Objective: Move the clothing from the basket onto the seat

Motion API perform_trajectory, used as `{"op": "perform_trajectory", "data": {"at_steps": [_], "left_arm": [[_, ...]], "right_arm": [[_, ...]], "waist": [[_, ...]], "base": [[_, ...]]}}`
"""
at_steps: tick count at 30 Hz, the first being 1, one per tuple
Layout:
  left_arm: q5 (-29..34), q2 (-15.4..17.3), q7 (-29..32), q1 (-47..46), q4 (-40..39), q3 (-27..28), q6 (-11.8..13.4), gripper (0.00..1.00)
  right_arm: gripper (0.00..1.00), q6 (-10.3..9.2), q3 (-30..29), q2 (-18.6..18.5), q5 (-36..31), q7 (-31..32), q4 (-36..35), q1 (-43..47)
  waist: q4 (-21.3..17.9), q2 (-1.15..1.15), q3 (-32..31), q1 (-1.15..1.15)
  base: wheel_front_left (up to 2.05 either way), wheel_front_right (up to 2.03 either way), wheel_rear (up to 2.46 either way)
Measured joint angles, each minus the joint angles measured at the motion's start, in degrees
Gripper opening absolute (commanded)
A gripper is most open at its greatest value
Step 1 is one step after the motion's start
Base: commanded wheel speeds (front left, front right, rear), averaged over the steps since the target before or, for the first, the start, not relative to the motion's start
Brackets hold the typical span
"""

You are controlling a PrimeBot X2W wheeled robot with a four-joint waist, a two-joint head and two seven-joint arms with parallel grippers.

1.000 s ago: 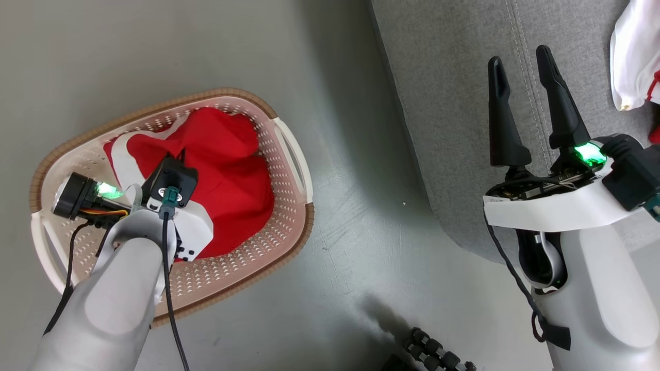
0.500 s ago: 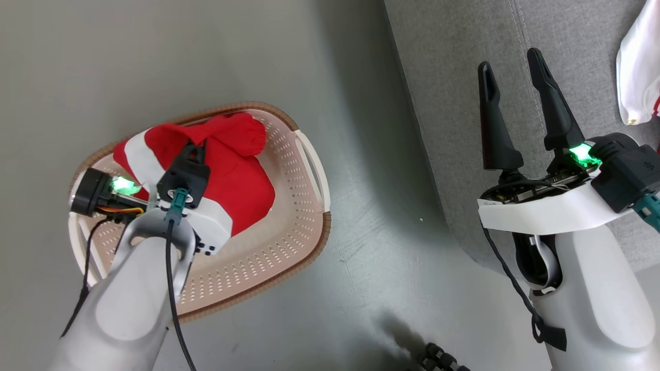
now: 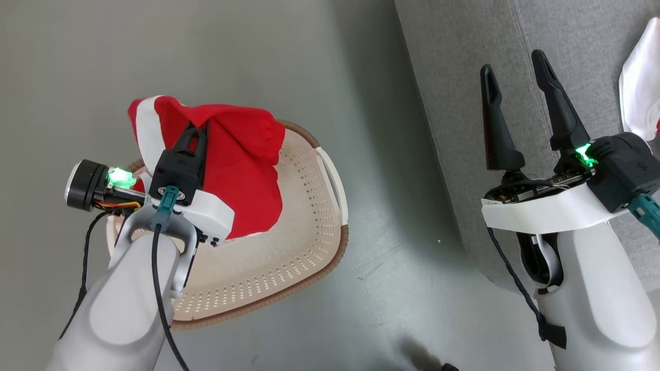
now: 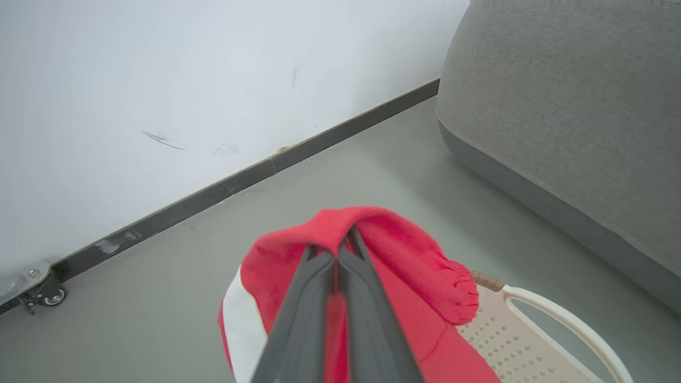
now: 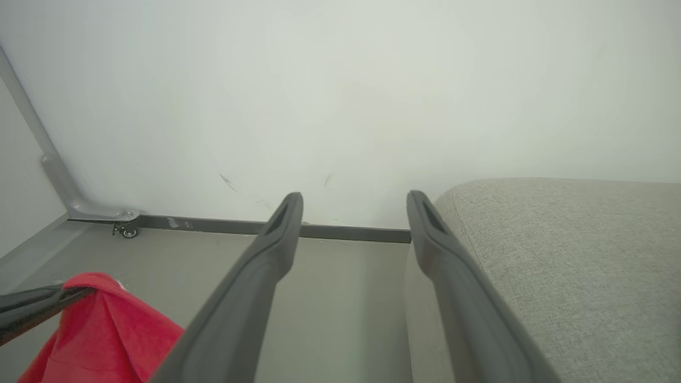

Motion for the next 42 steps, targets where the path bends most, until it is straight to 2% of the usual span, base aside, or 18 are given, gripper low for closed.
{"op": "perform_trajectory", "data": {"at_steps": [23,33,42], "left_arm": [[-7.3,0.6,-1.4,6.4,-7.5,4.7,-0.6,0.0],[-9.1,2.8,-1.4,9.6,-10.3,5.8,-2.4,0.0],[-11.8,4.0,-1.3,12.4,-12.3,5.8,-5.7,0.0]], "right_arm": [[1.0,0.0,0.9,-1.3,-4.4,0.0,3.9,0.4],[1.0,0.0,1.1,-2.2,-5.0,0.0,6.4,3.3],[1.0,0.0,2.5,-4.1,-5.4,0.0,8.7,5.4]], "waist": [[4.7,0.0,-10.6,0.0],[6.4,0.0,-16.3,0.0],[7.7,0.0,-21.7,0.0]], "base": [[0.0,0.0,0.0],[0.0,0.0,0.0],[0.0,0.0,0.0]]}}
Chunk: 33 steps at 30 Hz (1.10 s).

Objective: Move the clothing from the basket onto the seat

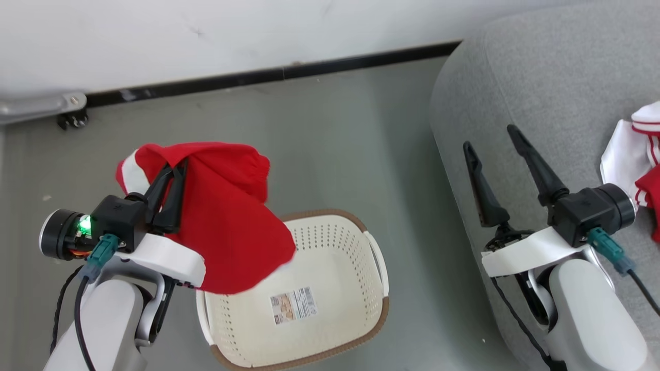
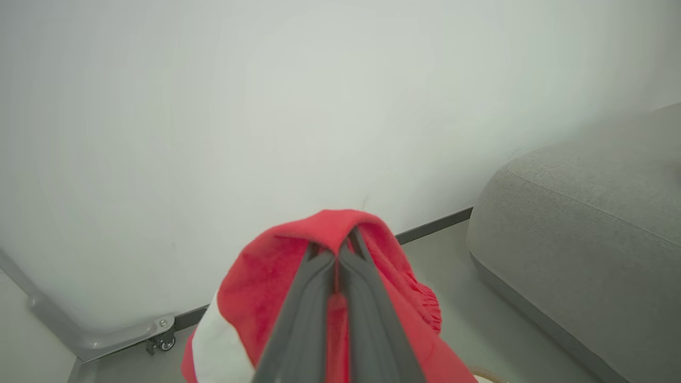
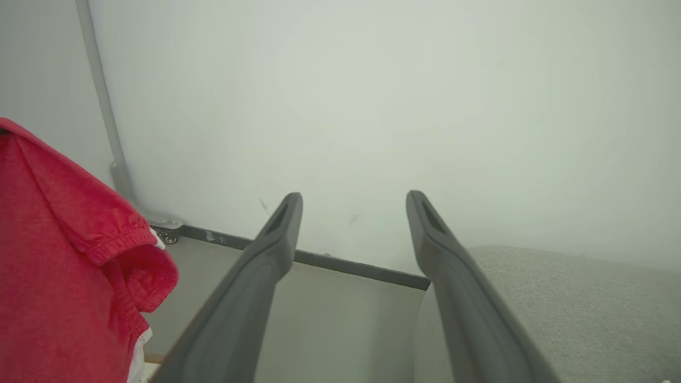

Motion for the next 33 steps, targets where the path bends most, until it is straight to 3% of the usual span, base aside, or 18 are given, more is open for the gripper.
{"op": "perform_trajectory", "data": {"at_steps": [14,23,33], "left_arm": [[-2.6,1.0,2.0,2.1,-3.3,-0.3,-3.3,0.0],[-4.6,1.3,4.4,3.5,-6.0,-1.8,-6.5,0.0],[-5.3,1.9,7.0,3.5,-9.5,-3.0,-8.4,0.0]], "right_arm": [[1.0,0.0,5.3,-2.6,0.2,0.8,2.0,2.4],[1.0,0.0,10.8,-3.8,4.0,2.4,2.4,4.5],[1.0,0.0,17.8,-7.0,7.9,4.9,2.1,5.1]], "waist": [[1.6,0.0,-7.3,0.0],[2.8,0.0,-11.5,0.0],[4.1,0.0,-14.9,0.0]], "base": [[0.0,0.0,0.0],[0.0,0.0,0.0],[0.0,0.0,0.0]]}}
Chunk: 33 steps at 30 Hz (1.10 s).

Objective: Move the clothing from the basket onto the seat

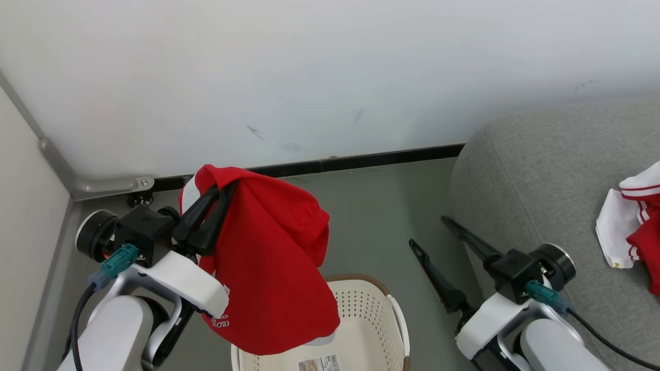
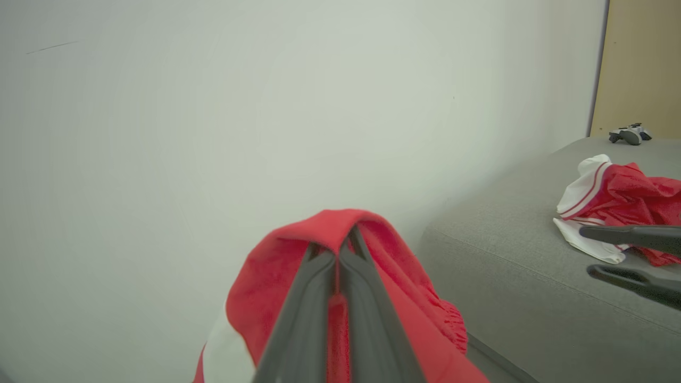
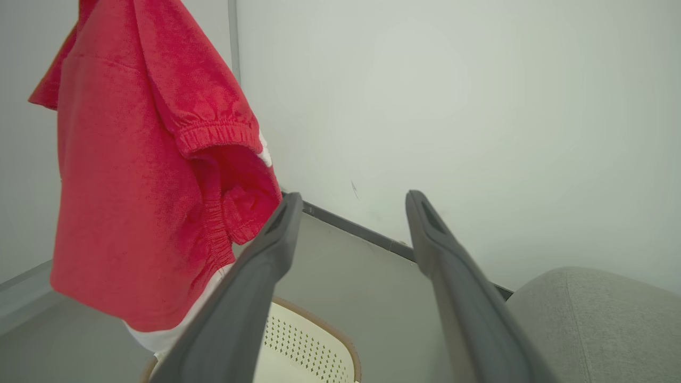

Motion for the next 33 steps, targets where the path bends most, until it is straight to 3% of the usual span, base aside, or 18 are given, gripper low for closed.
{"op": "perform_trajectory", "data": {"at_steps": [15,26,33], "left_arm": [[-1.5,-0.7,3.9,-0.6,-4.7,-2.0,-1.1,0.0],[-1.5,-2.1,6.4,-2.7,-6.9,-4.2,-1.2,0.0],[-1.5,-2.7,7.9,-3.7,-7.9,-5.8,-1.6,0.0]], "right_arm": [[1.0,0.0,16.3,-4.6,7.1,3.5,-1.8,-0.2],[1.0,0.0,24.3,-4.2,14.8,3.5,-1.5,-2.8],[1.0,0.0,26.0,-3.0,17.7,2.9,1.3,-7.0]], "waist": [[-0.7,0.0,-2.0,0.0],[-1.0,0.0,-1.3,0.0],[-0.7,0.0,-1.1,0.0]], "base": [[0.0,0.0,0.0],[0.0,0.0,0.0],[0.0,0.0,0.0]]}}
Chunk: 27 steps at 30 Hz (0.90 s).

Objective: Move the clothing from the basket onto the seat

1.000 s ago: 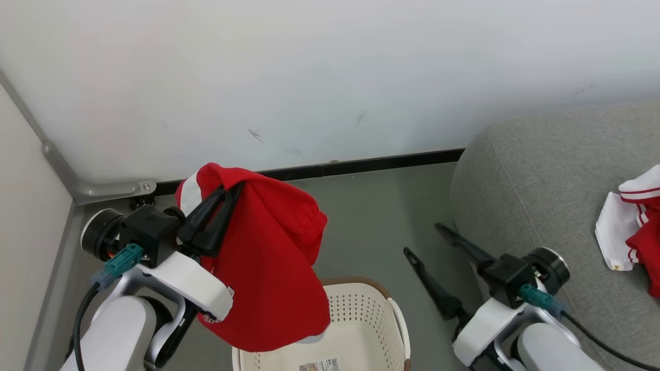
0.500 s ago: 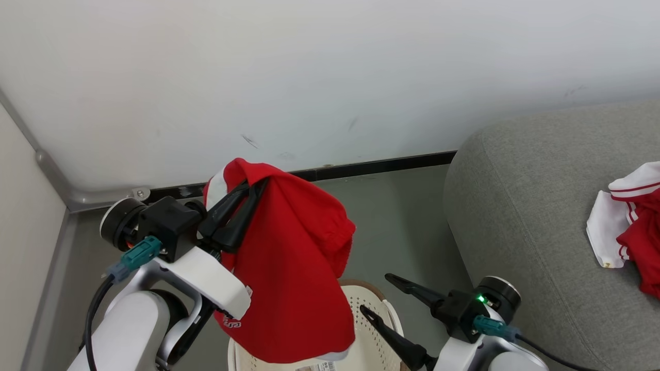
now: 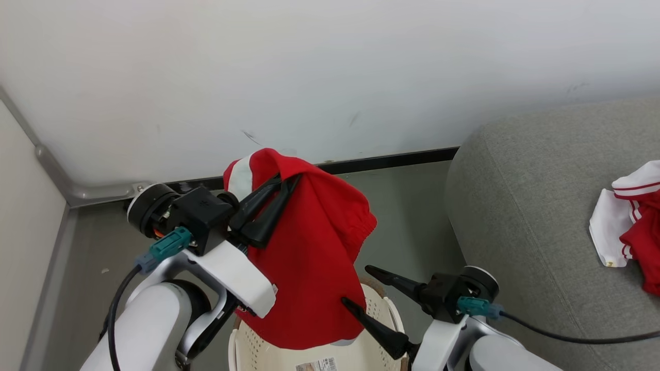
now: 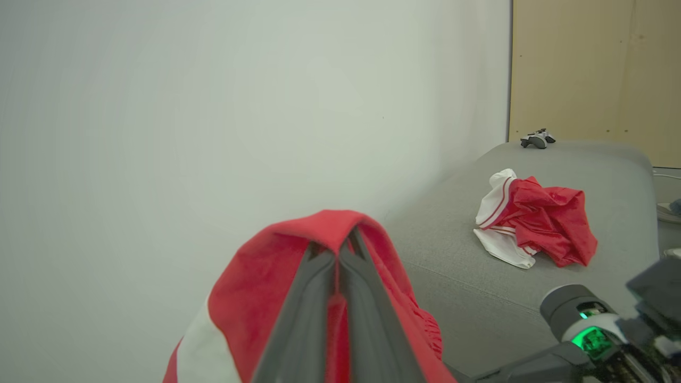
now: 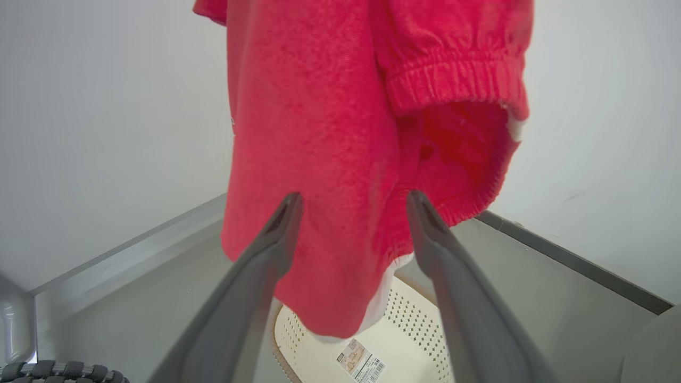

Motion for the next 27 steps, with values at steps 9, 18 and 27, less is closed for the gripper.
{"op": "perform_trajectory", "data": {"at_steps": [9,18,27], "left_arm": [[0.0,-1.1,1.7,-1.9,-0.5,-1.3,-0.2,0.0],[0.0,-2.0,3.1,-2.0,-0.5,-2.6,-0.3,0.0],[-0.5,-3.1,3.7,-2.8,-0.5,-3.8,-0.5,0.0]], "right_arm": [[1.0,0.0,3.7,0.9,2.9,-1.6,4.3,-3.7],[1.0,0.0,6.9,3.4,5.9,-3.3,8.3,-7.3],[0.37,0.0,9.9,5.0,6.9,-4.8,13.2,-10.0]], "waist": [[0.9,0.0,0.1,0.0],[2.0,0.0,0.1,0.0],[3.2,0.0,-0.1,0.0]], "base": [[0.0,0.0,0.0],[0.0,0.0,0.0],[0.0,0.0,0.0]]}}
